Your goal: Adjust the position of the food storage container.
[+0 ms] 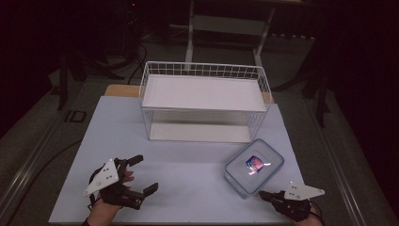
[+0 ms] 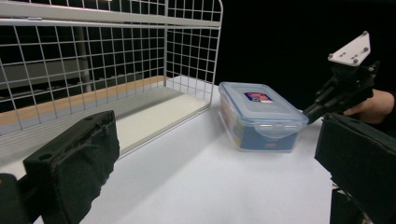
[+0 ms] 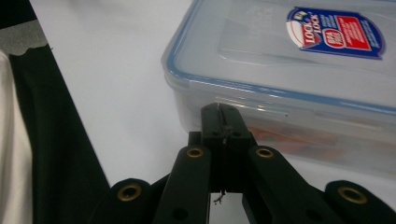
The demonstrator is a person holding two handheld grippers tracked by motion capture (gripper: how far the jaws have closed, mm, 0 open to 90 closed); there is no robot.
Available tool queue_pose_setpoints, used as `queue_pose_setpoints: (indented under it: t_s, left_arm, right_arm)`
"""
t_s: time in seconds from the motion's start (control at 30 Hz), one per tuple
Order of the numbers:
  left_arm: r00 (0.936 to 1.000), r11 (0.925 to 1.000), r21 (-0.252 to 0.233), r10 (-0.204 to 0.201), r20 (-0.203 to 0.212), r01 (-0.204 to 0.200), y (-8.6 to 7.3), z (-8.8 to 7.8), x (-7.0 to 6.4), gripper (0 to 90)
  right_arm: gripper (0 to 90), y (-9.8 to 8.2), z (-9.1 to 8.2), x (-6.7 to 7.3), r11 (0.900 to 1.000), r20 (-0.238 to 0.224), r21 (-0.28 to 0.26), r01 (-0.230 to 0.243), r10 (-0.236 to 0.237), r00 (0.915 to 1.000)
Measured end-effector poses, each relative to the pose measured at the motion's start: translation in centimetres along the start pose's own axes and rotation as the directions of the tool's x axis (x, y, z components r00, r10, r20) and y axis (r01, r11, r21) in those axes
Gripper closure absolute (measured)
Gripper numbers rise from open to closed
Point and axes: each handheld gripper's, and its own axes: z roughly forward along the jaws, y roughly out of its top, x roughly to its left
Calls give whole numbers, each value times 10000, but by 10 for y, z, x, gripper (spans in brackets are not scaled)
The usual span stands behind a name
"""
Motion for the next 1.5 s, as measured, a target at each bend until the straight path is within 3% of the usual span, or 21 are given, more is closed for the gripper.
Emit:
queue_pose_setpoints:
  t_s: [0.13,0.2,0.27,0.33,0.43,0.47,0.53,0.67,0.77,0.93,1.1,1.13,1.2,1.5]
  left_arm:
    - [10000,10000,23,21,48,-21,0,0,-1,0]
    - [10000,10000,35,68,46,-68,0,0,-1,0]
    - [10000,10000,7,54,68,-54,0,0,-1,0]
    - [9999,10000,23,90,62,-90,0,0,-1,0]
    - [9999,9999,42,110,89,-111,0,0,-2,0]
    - [9999,9999,42,110,89,-111,0,0,-2,0]
    - [9999,10000,44,79,89,-80,0,1,-2,0]
    - [9999,9999,85,93,137,-94,-1,2,-2,0]
    - [9998,9999,93,110,144,-111,-1,2,-2,0]
    - [9999,9999,91,96,96,-97,-1,2,-1,0]
    - [9998,9999,113,127,167,-128,-2,3,-2,0]
    - [9998,9999,110,125,179,-127,-2,3,-2,0]
    - [9998,9999,104,126,174,-128,-2,3,-2,0]
    - [9997,9998,135,117,197,-120,-2,3,-2,0]
  right_arm:
    - [900,5,3,0,9995,-69,87,305,-304,9995]
    - [900,7,-5,-8,9996,248,-155,254,-250,9994]
    - [900,8,-17,-21,9993,872,-333,143,-114,9961]
    - [900,7,-26,-38,9991,1507,-433,-22,87,9885]
    - [900,-1,-33,-64,9995,2349,-167,-269,301,9716]
    - [900,-1,-33,-64,9995,2349,-167,-269,301,9716]
    - [900,-8,-36,-81,9980,2736,-189,-600,629,9598]
    - [900,-12,-33,-102,9963,3259,-121,-850,842,9416]
    - [900,-14,-26,-115,9934,3342,-190,-1133,1131,9357]
    - [900,-19,-9,-126,9901,3172,-136,-1396,1367,9385]
    - [900,-24,6,-127,9888,2894,281,-1463,1321,9481]
    - [900,-24,11,-125,9893,2711,366,-1415,1264,9542]
    - [900,-23,13,-122,9900,2860,474,-1329,1141,9514]
    - [900,-18,13,-105,9934,2232,390,-1075,962,9700]
